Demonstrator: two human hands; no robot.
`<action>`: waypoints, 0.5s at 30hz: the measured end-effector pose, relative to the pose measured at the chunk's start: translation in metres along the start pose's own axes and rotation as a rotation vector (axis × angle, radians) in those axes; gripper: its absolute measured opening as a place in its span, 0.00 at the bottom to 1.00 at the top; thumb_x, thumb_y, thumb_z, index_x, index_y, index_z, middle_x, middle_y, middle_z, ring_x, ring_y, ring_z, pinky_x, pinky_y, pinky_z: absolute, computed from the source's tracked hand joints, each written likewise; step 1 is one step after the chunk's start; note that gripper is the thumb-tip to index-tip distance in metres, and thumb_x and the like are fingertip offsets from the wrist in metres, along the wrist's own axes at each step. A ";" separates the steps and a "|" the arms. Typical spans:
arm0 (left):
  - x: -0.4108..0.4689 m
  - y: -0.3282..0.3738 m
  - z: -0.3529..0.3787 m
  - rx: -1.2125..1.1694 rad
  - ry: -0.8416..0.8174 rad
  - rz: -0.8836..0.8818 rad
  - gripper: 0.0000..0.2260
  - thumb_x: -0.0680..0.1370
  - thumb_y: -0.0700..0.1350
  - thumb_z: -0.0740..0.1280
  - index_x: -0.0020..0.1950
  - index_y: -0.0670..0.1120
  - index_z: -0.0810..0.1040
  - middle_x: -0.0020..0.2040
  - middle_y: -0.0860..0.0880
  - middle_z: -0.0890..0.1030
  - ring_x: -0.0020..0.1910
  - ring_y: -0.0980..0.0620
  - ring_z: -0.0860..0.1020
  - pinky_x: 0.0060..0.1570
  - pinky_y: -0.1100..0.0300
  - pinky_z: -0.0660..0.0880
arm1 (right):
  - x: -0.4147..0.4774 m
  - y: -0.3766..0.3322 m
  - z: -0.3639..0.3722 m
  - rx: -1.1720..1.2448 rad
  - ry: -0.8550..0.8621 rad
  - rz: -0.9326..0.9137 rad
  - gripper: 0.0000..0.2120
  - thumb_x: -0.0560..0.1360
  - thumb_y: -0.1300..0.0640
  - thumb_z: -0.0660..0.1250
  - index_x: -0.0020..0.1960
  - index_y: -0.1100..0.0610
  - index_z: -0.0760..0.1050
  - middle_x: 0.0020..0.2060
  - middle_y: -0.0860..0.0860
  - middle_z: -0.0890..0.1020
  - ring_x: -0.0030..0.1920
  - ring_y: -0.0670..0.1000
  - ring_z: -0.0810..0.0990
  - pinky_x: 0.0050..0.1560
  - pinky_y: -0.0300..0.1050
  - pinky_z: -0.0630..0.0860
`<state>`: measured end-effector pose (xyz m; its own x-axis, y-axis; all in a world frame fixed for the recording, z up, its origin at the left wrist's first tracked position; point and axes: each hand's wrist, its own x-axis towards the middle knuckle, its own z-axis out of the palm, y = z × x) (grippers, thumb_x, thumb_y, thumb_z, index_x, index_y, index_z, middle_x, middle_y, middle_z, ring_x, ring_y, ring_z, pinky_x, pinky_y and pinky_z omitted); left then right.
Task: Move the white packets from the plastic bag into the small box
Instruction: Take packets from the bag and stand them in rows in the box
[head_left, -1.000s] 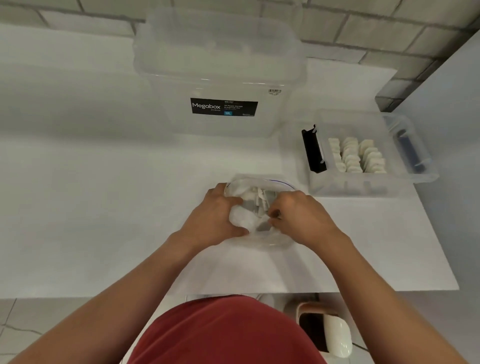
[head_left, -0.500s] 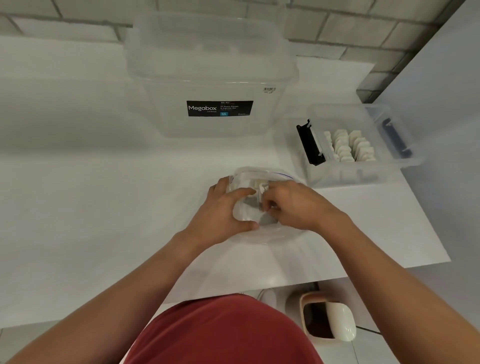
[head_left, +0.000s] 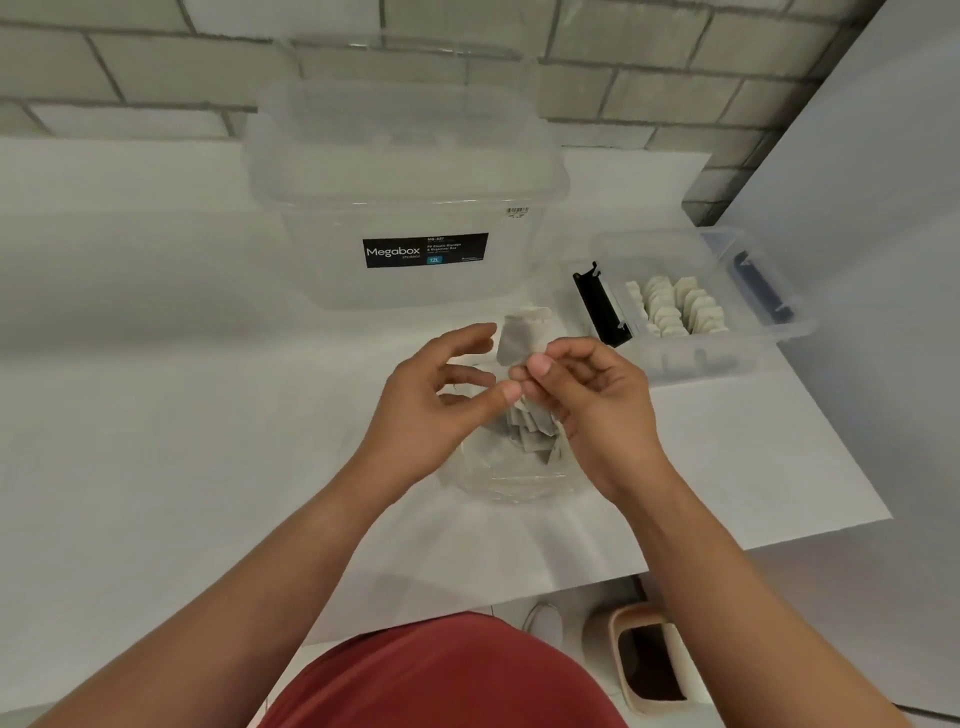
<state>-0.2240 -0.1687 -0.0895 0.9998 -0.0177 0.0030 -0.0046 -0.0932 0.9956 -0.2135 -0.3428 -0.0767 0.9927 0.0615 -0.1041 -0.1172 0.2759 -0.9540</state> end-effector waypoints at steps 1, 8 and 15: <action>0.002 0.004 0.002 -0.058 -0.039 -0.015 0.20 0.74 0.47 0.76 0.65 0.54 0.79 0.60 0.55 0.82 0.52 0.52 0.83 0.49 0.56 0.81 | -0.002 0.003 0.002 0.077 0.004 0.006 0.05 0.71 0.62 0.74 0.47 0.58 0.81 0.42 0.58 0.85 0.47 0.56 0.86 0.51 0.44 0.80; 0.012 0.007 0.007 0.089 -0.026 0.037 0.07 0.76 0.43 0.74 0.54 0.49 0.86 0.45 0.53 0.86 0.44 0.53 0.84 0.47 0.54 0.82 | -0.004 -0.008 -0.019 -0.409 0.061 -0.077 0.18 0.74 0.58 0.77 0.61 0.47 0.80 0.55 0.45 0.84 0.49 0.50 0.85 0.51 0.45 0.82; 0.023 0.023 0.023 0.293 -0.118 0.050 0.21 0.73 0.46 0.77 0.66 0.56 0.79 0.45 0.58 0.86 0.46 0.60 0.84 0.56 0.57 0.79 | 0.010 -0.060 -0.051 -0.840 -0.117 -0.254 0.05 0.77 0.55 0.74 0.52 0.49 0.85 0.45 0.41 0.85 0.45 0.45 0.85 0.50 0.45 0.82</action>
<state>-0.2016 -0.1943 -0.0692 0.9894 -0.1436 0.0234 -0.0758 -0.3715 0.9253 -0.1947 -0.4075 -0.0347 0.9709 0.2046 0.1243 0.2126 -0.4982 -0.8406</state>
